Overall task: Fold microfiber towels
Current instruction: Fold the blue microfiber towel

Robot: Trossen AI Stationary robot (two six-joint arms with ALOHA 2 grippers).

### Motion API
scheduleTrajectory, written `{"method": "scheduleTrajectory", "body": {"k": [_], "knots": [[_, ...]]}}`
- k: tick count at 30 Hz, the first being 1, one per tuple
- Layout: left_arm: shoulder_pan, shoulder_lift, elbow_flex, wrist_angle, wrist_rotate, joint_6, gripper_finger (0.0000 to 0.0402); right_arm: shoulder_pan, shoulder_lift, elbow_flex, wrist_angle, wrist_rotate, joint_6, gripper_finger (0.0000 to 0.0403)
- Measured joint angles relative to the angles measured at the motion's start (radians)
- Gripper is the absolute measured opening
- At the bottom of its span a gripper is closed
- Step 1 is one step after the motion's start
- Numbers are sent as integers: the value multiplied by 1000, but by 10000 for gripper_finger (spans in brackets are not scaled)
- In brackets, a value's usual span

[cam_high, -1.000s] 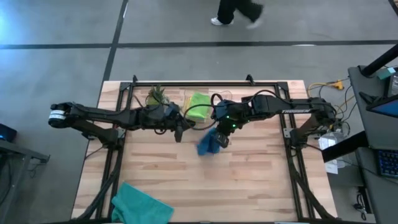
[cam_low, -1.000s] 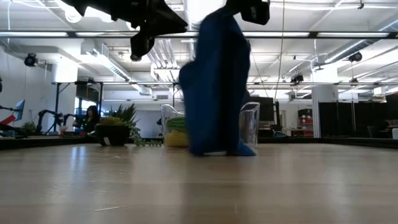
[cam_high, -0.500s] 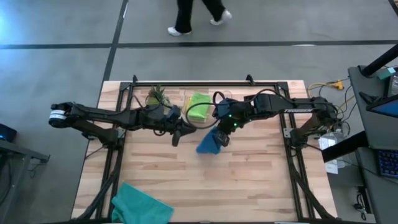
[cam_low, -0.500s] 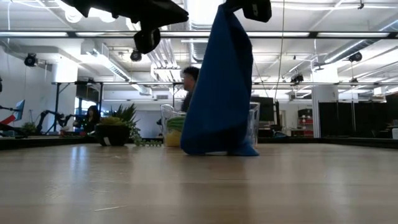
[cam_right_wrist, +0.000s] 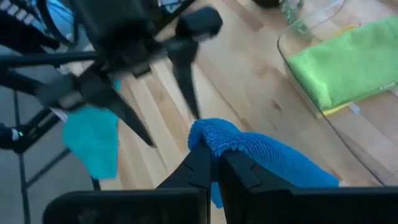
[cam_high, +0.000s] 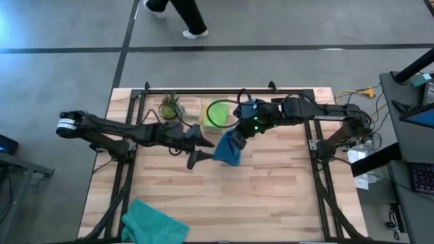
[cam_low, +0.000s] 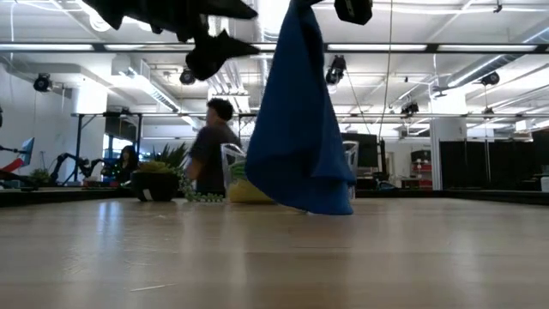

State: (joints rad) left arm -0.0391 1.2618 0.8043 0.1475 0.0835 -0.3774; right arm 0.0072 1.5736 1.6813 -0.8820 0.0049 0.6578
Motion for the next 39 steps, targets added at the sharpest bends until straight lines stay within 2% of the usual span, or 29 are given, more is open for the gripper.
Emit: {"method": "scheduleTrajectory", "body": {"k": [4,9,13,17,20,25,31,39], "knots": [[-6,54,5,36,-89,-88,260,-16,-1,0,4,0,19,9],[-9,125,28,156,-207,-141,262,-22,0,0,11,34,31,9],[-9,174,73,183,-243,-140,262,-23,1,0,14,63,42,9],[-13,186,129,142,-270,-139,262,-24,1,0,1,105,43,9],[-19,176,170,15,-381,-112,262,-26,2,0,0,112,50,9],[-18,176,187,1,-537,-105,262,-26,2,0,6,112,66,9],[-13,185,185,-9,-619,-105,262,-25,2,0,32,112,68,9],[-6,198,184,-115,-680,-129,262,-17,2,0,42,93,63,9]]}}
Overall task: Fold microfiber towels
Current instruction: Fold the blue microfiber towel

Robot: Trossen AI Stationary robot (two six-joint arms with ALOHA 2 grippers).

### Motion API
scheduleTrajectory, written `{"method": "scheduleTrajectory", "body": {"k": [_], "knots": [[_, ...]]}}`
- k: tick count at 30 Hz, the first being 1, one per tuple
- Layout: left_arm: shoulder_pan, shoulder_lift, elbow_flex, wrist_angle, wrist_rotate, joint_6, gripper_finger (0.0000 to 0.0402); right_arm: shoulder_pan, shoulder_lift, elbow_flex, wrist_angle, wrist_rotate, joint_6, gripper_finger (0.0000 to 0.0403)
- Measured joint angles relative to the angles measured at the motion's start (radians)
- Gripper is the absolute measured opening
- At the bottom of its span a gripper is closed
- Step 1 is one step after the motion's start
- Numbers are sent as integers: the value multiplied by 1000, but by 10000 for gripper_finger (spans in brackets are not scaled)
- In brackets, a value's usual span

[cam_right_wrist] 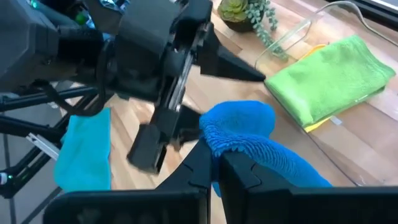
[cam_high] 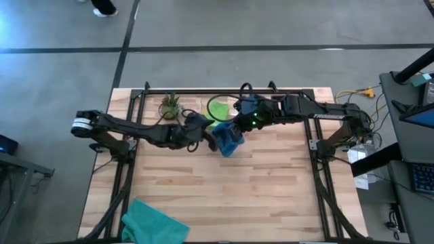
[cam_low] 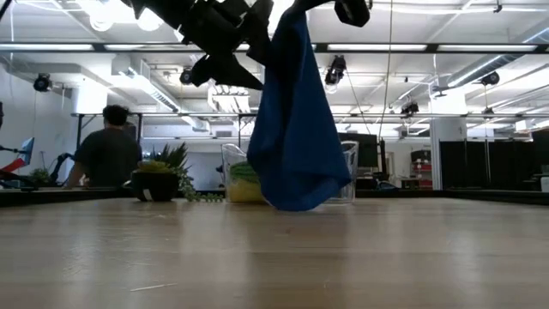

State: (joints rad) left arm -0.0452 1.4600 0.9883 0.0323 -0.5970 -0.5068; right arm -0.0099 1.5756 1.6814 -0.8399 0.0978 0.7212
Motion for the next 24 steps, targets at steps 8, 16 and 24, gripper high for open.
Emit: {"method": "scheduleTrajectory", "body": {"k": [8,16,24], "knots": [[0,-34,0,-134,-67,-63,262,18,-2,0,-15,-2,-22,9],[0,-34,-11,-156,-64,-64,262,19,-9,-1,-25,-29,-41,9],[0,-34,-42,-181,-4,-64,242,19,-28,-1,-27,-40,-62,9]]}}
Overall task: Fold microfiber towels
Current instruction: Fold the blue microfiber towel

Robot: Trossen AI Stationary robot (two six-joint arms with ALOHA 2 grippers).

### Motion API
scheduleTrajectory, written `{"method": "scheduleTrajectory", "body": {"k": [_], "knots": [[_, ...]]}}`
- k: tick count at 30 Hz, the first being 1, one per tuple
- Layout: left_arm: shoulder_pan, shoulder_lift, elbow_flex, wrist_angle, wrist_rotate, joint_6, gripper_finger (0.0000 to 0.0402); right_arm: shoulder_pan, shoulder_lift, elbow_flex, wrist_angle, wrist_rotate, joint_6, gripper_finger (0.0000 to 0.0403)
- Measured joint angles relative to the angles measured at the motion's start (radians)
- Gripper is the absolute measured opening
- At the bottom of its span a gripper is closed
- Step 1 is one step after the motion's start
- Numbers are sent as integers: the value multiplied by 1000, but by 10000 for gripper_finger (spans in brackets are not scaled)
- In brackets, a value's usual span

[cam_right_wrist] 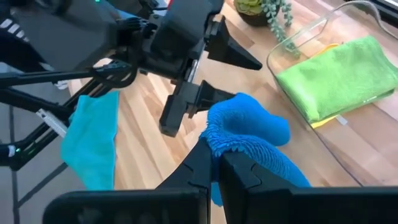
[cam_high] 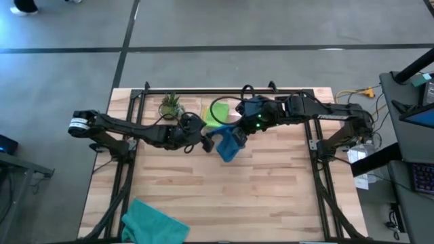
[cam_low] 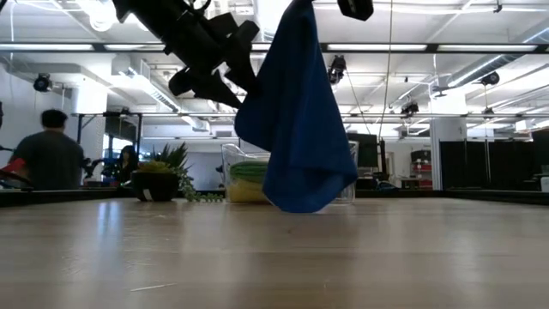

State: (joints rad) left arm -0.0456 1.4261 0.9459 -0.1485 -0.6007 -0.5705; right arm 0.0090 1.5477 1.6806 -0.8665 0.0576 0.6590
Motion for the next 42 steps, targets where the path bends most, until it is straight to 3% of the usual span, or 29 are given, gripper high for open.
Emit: {"method": "scheduleTrajectory", "body": {"k": [3,12,17,30,42], "knots": [[0,0,-3,-9,18,1,198,0,-3,0,-2,-13,-6,9],[0,11,-5,-24,114,82,11,0,-3,0,-20,-46,-18,9],[0,-19,-6,-92,142,85,3,0,-15,0,-51,-62,-73,9],[-1,-254,12,-143,405,166,0,0,-35,0,-119,-98,-254,14],[-1,-266,54,-158,623,79,0,12,-34,-2,-50,-104,-424,116]]}}
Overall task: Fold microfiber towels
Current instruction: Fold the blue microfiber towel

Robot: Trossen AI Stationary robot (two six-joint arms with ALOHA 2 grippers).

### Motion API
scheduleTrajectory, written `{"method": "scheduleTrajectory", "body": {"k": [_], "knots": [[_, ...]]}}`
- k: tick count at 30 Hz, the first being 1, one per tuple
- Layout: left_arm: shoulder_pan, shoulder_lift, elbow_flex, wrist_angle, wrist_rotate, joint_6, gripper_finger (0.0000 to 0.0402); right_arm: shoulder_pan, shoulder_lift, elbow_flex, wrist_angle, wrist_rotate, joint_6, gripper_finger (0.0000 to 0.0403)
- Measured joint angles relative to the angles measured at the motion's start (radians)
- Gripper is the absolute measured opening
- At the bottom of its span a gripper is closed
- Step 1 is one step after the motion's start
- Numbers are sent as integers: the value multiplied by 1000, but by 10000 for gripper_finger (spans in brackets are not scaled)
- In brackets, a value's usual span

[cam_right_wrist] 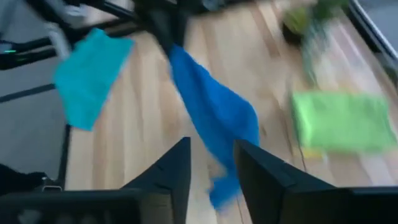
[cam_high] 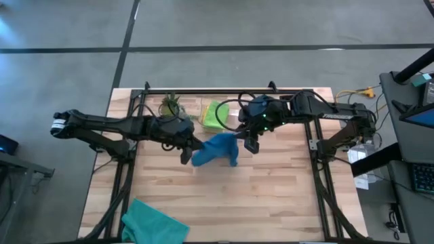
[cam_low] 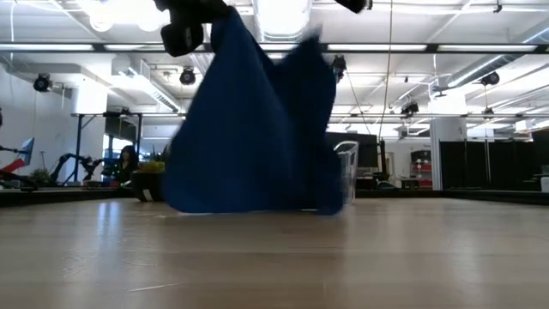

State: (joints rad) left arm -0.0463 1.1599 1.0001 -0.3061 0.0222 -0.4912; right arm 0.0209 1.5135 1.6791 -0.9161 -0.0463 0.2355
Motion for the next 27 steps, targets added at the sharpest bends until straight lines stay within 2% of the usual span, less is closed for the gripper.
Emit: {"method": "scheduleTrajectory", "body": {"k": [4,11,16,20,23,27], "knots": [[0,0,19,-1,7,-1,0,23,8,0,112,-41,-111,139],[1,0,70,-39,74,0,0,23,100,-4,170,-119,-230,143],[1,3,85,-71,254,1,0,26,185,-6,296,-225,-296,144],[0,5,87,-190,421,0,0,25,214,-6,393,-288,-334,144],[0,3,87,-271,500,-1,0,25,242,-5,431,-336,-389,144],[0,1,91,-263,592,-3,0,25,313,-5,529,-465,-385,144]]}}
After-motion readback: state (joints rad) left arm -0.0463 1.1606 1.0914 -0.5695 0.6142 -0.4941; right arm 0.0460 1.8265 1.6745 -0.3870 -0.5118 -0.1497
